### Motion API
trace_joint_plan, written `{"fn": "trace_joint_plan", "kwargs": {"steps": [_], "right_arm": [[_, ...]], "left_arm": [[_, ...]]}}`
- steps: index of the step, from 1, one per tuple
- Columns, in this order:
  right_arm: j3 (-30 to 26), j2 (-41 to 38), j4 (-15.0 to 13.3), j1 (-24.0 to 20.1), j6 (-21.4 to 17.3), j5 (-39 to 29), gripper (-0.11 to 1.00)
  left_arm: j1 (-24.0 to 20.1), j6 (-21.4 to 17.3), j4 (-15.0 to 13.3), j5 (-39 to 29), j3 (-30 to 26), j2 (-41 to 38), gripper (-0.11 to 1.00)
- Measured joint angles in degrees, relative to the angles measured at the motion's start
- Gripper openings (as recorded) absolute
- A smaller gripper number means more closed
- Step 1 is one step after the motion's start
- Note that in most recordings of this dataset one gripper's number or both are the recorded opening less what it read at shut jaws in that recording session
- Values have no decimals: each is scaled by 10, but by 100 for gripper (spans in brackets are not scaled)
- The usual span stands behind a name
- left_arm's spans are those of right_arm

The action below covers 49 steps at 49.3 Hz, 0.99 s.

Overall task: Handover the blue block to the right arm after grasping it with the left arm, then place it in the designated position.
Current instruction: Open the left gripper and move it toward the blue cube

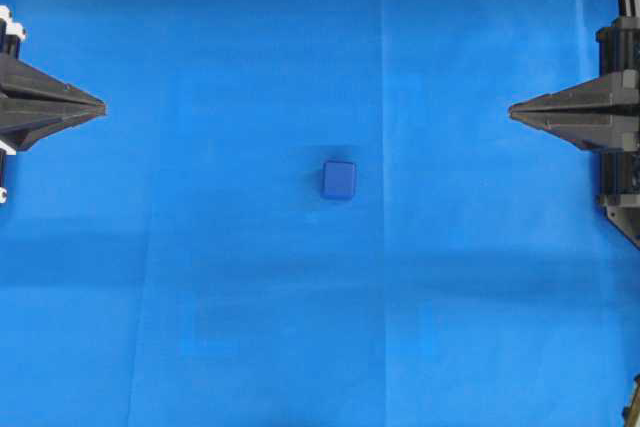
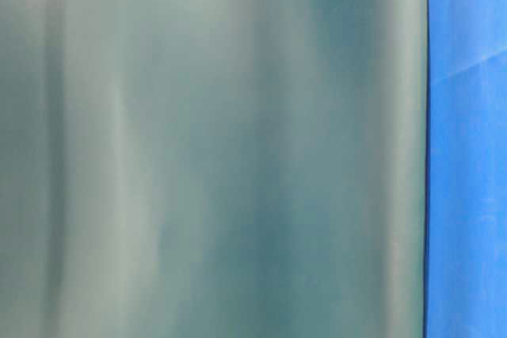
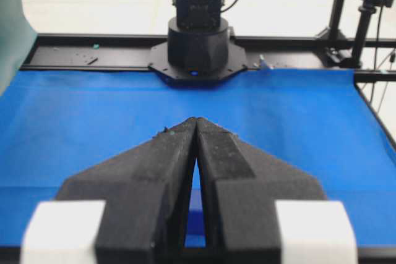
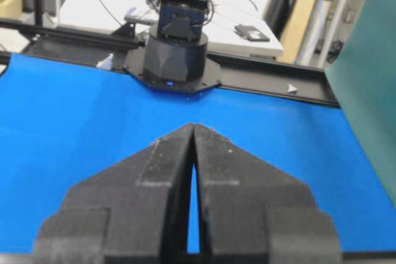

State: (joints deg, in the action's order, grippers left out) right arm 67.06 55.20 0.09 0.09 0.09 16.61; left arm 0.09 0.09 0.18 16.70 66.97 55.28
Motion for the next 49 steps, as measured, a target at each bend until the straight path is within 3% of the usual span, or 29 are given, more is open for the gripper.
{"fn": "trace_joint_plan", "kwargs": {"steps": [14,32,34,38,49], "right_arm": [[-11,-11,0,1,6,-51,-3],[-11,-11,0,1,6,-52,0],[-12,-11,0,1,5,-52,5],[-12,-11,0,1,4,-52,21],[-12,-16,0,4,2,-51,86]], "left_arm": [[0,5,-1,-21,1,6,0],[1,5,-1,-18,1,7,1],[0,5,0,-18,1,7,4],[0,5,-1,-18,1,7,21],[1,6,0,-14,1,5,85]]}}
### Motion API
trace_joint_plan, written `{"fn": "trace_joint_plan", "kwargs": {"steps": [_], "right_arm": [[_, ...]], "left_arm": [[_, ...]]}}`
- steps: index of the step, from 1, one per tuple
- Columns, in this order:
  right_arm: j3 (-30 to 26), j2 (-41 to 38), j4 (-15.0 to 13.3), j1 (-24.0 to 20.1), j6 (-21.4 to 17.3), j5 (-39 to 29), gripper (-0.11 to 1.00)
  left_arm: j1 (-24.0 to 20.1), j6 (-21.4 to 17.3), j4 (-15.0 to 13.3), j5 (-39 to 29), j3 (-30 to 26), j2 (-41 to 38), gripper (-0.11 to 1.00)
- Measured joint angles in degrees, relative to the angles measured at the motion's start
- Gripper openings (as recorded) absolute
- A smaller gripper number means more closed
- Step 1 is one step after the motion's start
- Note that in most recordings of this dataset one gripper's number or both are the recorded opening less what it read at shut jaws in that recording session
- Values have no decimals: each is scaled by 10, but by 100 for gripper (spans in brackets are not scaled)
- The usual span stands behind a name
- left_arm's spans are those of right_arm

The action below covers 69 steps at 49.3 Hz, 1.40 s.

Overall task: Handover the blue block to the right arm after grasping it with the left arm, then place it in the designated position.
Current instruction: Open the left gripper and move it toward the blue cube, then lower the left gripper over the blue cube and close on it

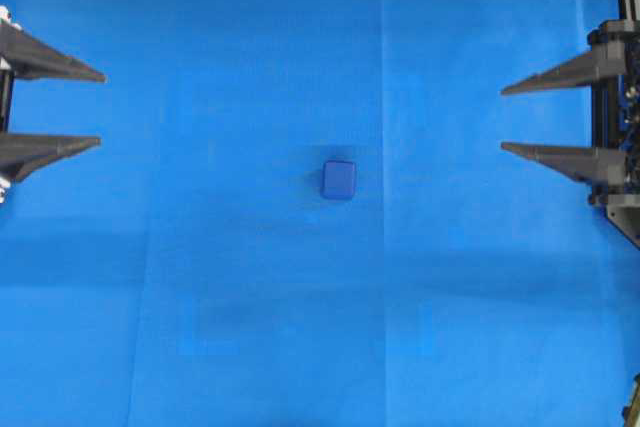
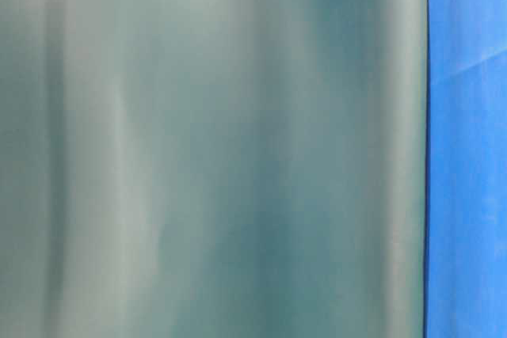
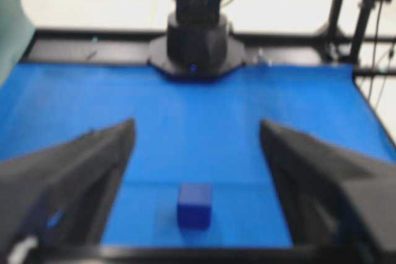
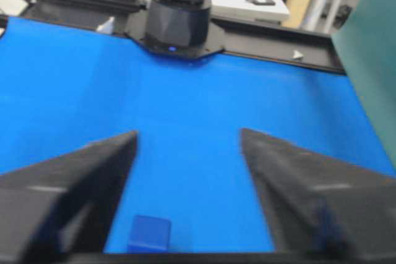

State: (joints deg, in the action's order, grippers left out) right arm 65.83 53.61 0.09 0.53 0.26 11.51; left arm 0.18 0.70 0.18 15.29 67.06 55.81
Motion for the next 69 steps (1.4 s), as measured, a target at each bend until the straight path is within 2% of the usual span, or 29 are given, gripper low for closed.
{"fn": "trace_joint_plan", "kwargs": {"steps": [3,17,32,41,52,69], "right_arm": [[0,-3,0,1,0,0,95],[0,-6,0,3,0,7,94],[1,-8,4,10,-3,15,94],[0,-8,17,22,-3,18,94],[0,-17,25,24,-3,18,94],[1,-31,26,25,-3,33,94]], "left_arm": [[-1,-1,-1,0,0,-1,92],[-1,0,-1,19,1,-33,91],[-1,-1,0,99,-29,-164,91],[-1,-3,0,120,-82,-262,91],[1,-9,3,124,-171,-370,91],[2,-15,7,119,-299,-486,91]]}}
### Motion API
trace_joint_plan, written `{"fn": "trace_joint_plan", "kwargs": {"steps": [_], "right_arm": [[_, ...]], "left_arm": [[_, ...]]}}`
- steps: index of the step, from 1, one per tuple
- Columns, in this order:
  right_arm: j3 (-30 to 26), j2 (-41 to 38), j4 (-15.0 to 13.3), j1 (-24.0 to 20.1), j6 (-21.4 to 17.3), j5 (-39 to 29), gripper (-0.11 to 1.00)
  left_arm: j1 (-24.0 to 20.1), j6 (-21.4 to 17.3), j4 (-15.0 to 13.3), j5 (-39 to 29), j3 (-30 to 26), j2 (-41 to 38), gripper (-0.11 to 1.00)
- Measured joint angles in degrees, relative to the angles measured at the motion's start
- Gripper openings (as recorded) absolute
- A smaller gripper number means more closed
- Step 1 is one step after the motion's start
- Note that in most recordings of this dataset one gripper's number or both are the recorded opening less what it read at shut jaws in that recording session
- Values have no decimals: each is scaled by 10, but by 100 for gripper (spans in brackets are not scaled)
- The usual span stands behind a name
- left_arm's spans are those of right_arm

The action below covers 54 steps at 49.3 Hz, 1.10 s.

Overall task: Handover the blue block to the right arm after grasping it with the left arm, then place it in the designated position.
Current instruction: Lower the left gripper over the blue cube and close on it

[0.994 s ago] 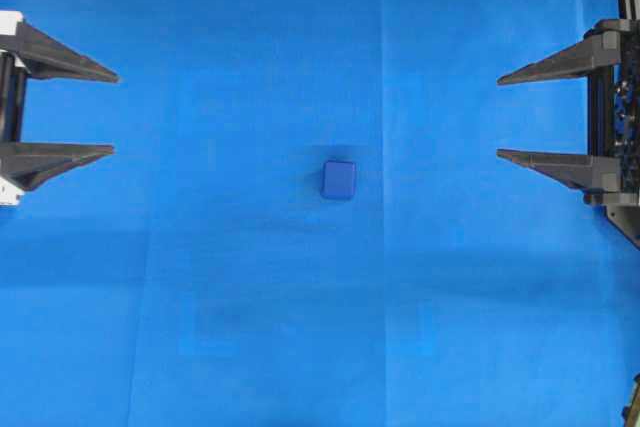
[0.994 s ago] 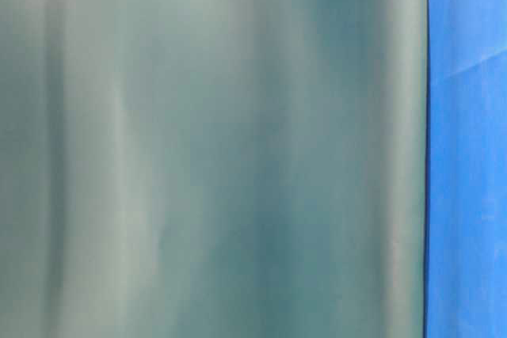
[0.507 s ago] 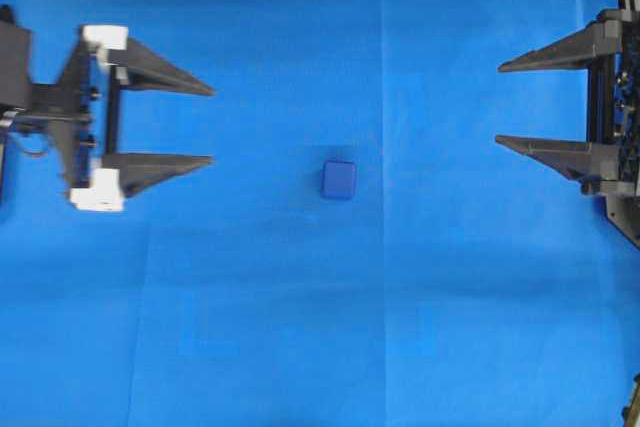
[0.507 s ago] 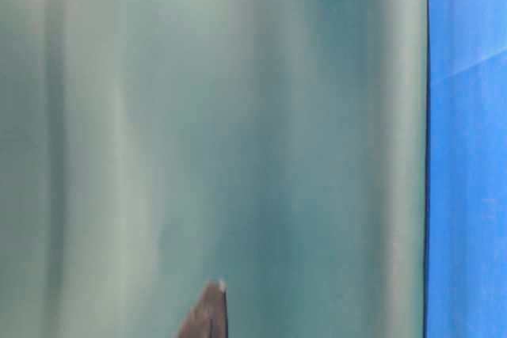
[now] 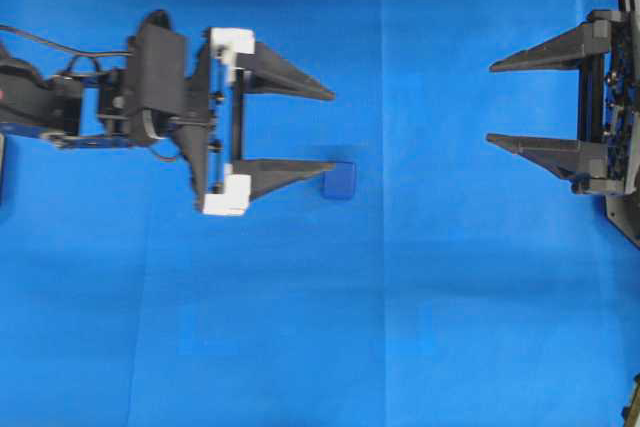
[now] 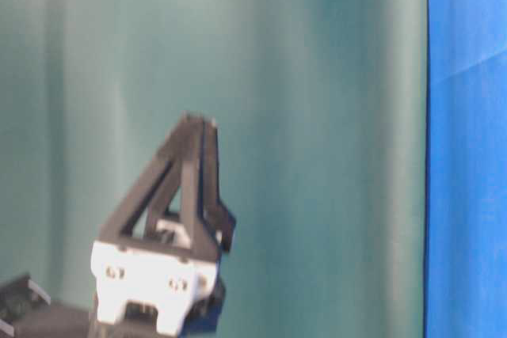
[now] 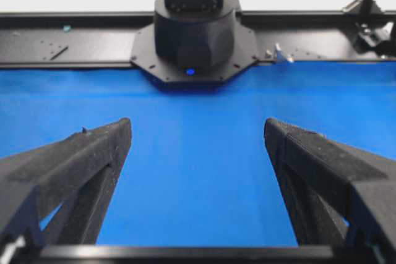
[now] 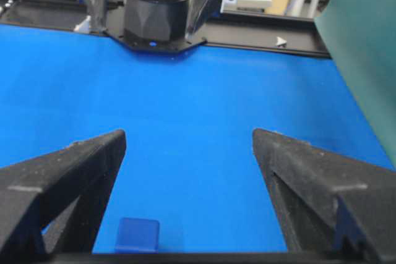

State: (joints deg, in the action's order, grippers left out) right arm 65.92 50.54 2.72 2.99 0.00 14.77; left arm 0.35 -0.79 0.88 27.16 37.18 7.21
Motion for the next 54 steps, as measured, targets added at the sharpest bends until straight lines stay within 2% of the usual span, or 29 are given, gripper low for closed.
{"fn": "trace_joint_plan", "kwargs": {"steps": [10,28,34,41,54], "right_arm": [[0,-1,0,0,-1,0,94],[0,-1,0,0,-1,0,94],[0,-1,0,0,-1,0,94],[0,-1,2,1,-1,0,94],[0,-1,0,0,-1,-2,94]], "left_arm": [[0,-32,3,-36,-51,-39,91],[0,-15,1,-112,-74,-51,91],[0,0,0,-182,-98,-64,91],[0,11,0,-296,-144,-89,91],[1,13,0,-499,-230,-131,91]]}}
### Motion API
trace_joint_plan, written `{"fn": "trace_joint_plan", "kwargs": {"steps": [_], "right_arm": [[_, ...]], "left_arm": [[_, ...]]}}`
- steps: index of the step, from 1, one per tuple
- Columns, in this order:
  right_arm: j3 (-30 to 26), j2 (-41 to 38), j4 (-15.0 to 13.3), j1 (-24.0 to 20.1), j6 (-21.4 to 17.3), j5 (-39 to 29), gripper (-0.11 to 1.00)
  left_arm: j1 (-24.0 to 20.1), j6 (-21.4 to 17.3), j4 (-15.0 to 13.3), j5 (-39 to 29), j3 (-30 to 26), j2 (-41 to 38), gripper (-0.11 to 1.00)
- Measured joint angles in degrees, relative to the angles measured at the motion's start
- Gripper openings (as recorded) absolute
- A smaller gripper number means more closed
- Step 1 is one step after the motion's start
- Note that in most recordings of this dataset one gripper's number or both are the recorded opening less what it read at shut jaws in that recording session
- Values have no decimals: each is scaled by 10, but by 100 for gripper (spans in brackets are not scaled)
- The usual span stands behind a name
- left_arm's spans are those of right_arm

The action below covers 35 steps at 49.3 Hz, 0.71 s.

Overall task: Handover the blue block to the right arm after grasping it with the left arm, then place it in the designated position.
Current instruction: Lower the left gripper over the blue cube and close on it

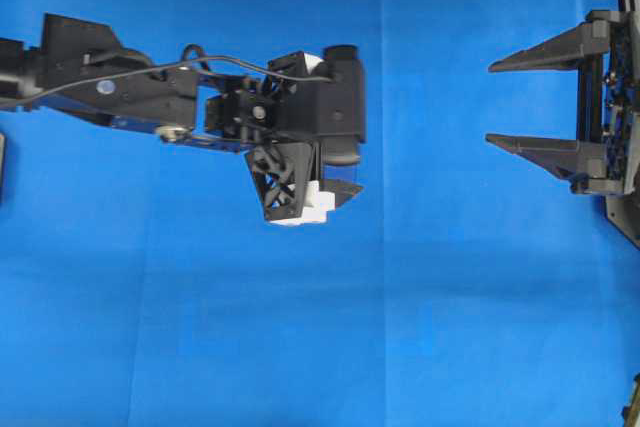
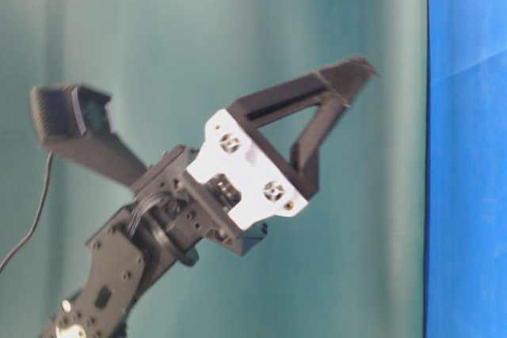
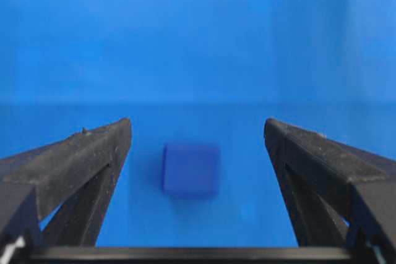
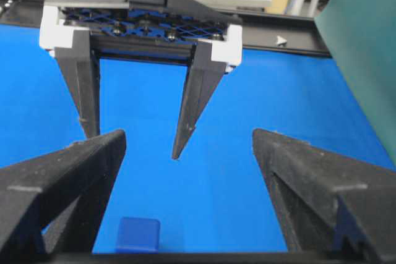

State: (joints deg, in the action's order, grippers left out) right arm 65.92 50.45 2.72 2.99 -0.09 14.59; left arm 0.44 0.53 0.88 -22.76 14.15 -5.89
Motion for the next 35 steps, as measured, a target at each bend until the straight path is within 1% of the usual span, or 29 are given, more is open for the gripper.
{"fn": "trace_joint_plan", "kwargs": {"steps": [6,11,35], "right_arm": [[0,0,0,0,0,-4,94],[0,0,0,0,0,-6,94],[0,-1,2,0,0,-8,94]], "left_arm": [[1,-3,0,-71,-29,-13,91],[2,-1,0,-104,-43,-18,91],[2,-2,1,-98,-46,-20,91]]}}
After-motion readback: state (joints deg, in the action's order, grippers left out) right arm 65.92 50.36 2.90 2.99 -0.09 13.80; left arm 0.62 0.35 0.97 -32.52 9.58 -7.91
